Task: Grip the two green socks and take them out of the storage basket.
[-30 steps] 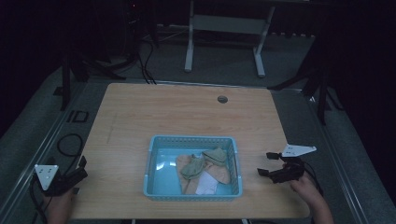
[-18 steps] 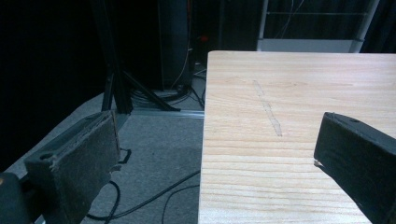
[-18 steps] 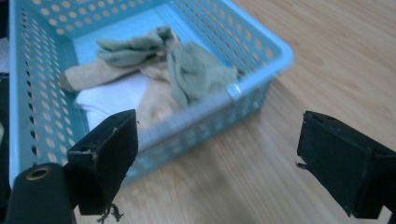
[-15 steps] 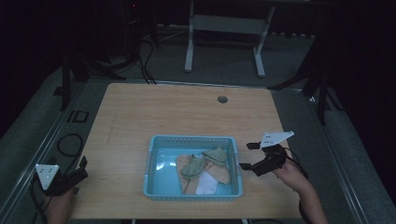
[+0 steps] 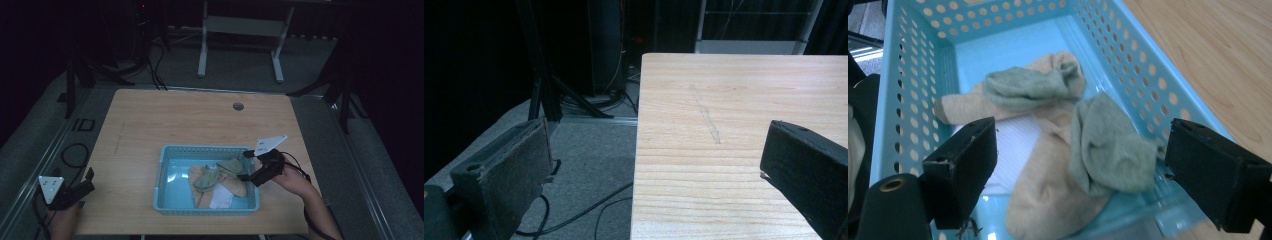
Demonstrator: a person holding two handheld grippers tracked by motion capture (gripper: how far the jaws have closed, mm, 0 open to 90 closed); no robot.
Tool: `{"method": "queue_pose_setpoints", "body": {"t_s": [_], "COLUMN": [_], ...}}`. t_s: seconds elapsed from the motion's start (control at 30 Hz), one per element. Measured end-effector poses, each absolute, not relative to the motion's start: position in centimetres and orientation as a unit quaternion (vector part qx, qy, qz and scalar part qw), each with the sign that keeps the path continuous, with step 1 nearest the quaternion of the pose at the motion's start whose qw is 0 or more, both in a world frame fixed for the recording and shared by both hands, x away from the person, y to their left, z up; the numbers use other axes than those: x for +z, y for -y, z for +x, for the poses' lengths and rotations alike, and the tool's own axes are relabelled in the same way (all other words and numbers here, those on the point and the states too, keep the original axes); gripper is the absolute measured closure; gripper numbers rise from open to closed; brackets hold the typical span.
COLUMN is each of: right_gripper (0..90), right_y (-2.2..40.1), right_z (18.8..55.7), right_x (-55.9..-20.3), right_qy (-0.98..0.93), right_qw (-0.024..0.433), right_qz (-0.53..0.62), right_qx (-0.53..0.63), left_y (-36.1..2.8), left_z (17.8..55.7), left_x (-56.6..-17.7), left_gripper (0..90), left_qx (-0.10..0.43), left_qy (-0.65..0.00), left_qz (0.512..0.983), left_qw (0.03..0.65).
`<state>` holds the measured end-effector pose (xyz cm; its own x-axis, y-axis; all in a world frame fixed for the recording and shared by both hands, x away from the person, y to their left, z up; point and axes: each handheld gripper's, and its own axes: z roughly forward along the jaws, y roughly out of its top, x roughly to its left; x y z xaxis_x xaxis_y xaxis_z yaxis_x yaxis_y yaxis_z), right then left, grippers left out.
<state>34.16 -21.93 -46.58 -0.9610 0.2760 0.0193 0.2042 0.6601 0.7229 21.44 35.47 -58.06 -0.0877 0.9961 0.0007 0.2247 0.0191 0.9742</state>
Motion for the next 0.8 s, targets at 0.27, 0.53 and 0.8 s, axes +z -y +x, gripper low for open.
{"method": "queue_pose_setpoints", "body": {"t_s": [0.27, 0.53, 0.8], "right_gripper": [12.6, 17.8, 31.4], "right_y": [18.1, 14.0, 10.5], "right_z": [34.3, 34.0, 32.9], "right_x": [-46.5, -47.6, -49.9], "right_qy": [-0.922, -0.94, -0.958], "right_qw": [0.02, 0.002, 0.001], "right_qz": [0.109, 0.063, 0.002], "right_qx": [0.371, 0.336, 0.288], "left_y": [-35.5, -35.5, -35.5], "left_z": [21.5, 21.5, 21.4], "left_x": [-58.1, -58.1, -58.1], "left_gripper": [0.4, 0.4, 0.4], "left_qx": [0.458, 0.457, 0.457], "left_qy": [-0.577, -0.577, -0.577], "left_qz": [0.53, 0.53, 0.53], "left_qw": [0.421, 0.421, 0.422]}}
